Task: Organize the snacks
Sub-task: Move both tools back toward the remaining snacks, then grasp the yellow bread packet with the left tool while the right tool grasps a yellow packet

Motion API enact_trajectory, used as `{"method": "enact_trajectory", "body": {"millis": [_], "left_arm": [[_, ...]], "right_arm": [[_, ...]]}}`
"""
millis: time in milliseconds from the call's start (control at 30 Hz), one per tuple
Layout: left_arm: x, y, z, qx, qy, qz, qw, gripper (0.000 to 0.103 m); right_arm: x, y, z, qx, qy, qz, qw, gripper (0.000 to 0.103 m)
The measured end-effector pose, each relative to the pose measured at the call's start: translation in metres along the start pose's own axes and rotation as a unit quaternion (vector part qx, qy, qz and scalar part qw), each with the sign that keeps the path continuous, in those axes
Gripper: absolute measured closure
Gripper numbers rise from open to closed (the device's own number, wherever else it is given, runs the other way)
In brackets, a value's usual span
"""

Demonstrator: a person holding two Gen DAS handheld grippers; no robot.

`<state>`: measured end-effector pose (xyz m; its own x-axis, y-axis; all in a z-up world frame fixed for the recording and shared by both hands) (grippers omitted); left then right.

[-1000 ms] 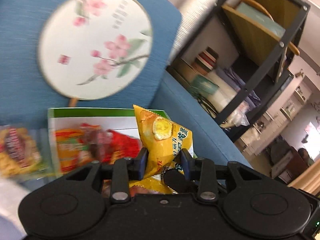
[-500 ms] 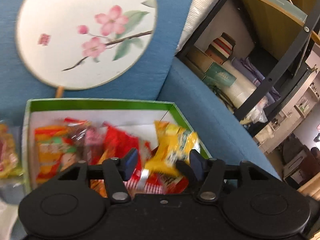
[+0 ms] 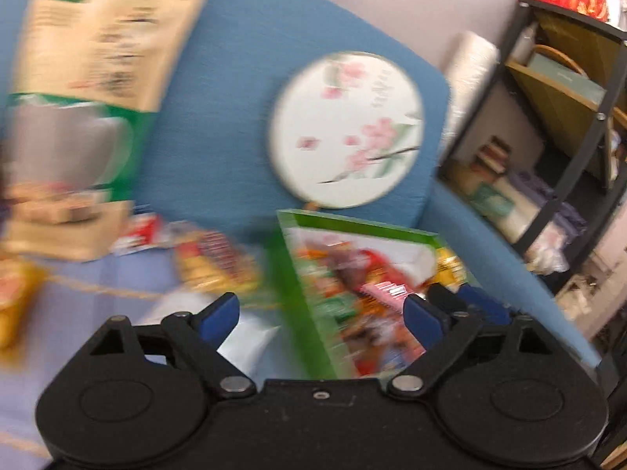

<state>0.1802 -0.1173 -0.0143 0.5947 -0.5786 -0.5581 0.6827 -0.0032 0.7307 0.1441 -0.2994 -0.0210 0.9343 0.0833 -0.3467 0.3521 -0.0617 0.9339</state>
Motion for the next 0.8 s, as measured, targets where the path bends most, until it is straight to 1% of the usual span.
{"method": "enact_trajectory", "body": {"millis": [100,167,233,300,400,500,567,600,633,667,700,733,800], "left_arm": [[-0.024,-0.005,-0.043,-0.004,0.054,0.009,0.9985,0.0],[-0.035,-0.004,-0.071,-0.019,0.083,0.012,0.9963,0.0],[-0.046,0.0,-0.103,-0.044,0.116,0.026,0.9919,0.0],[-0.054,0.005,-0.13,-0.067,0.14,0.04,0.987,0.0],[-0.055,0.015,-0.16,-0.075,0.178,0.054,0.9796,0.0],[-0.042,0.014,-0.186,-0.115,0.182,0.034,0.9759,0.0],[-0.032,0.01,-0.198,-0.115,0.197,0.017,0.9734,0.0],[-0.027,0.007,-0.204,-0.116,0.209,0.009,0.971,0.017],[-0.023,0.0,-0.207,-0.126,0.203,-0.007,0.9709,0.043],[-0.018,-0.008,-0.207,-0.142,0.174,-0.026,0.9742,0.09],[-0.015,-0.017,-0.2,-0.156,0.144,-0.044,0.9763,0.093],[-0.013,-0.021,-0.19,-0.149,0.127,-0.049,0.9794,0.093],[-0.007,-0.033,-0.156,-0.11,0.082,-0.082,0.9871,0.093]], "right_arm": [[0.003,-0.006,-0.028,-0.002,0.057,-0.018,0.998,0.009],[0.004,-0.011,-0.045,0.007,0.1,-0.033,0.994,0.009],[0.005,-0.017,-0.061,0.013,0.141,-0.05,0.989,0.008],[0.007,-0.026,-0.075,0.017,0.168,-0.065,0.984,0.008],[0.011,-0.036,-0.09,0.007,0.186,-0.088,0.979,0.008],[0.014,-0.043,-0.1,-0.01,0.195,-0.101,0.976,0.008],[0.015,-0.045,-0.104,-0.014,0.2,-0.107,0.974,0.008],[0.015,-0.047,-0.105,-0.015,0.202,-0.109,0.973,0.008],[0.015,-0.048,-0.106,-0.016,0.203,-0.112,0.972,0.008],[0.015,-0.05,-0.108,-0.018,0.207,-0.118,0.971,0.008],[0.016,-0.05,-0.109,-0.02,0.211,-0.123,0.969,0.007],[0.015,-0.051,-0.111,-0.02,0.216,-0.126,0.968,0.007],[0.015,-0.053,-0.115,-0.022,0.227,-0.131,0.965,0.007]]}}
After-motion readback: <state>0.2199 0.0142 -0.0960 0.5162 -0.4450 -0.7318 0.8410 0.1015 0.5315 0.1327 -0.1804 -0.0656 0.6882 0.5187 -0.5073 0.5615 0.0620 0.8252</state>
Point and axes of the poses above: each gripper's, at about its wrist camera, not at the fingertips, and x roughly the way its jaws point, z to its right, y to its top, the point moved 8 cm from there along x, roughly the way its jaws point, and after that the axes turned 7 degrees about -z, right-handed, at the moved point
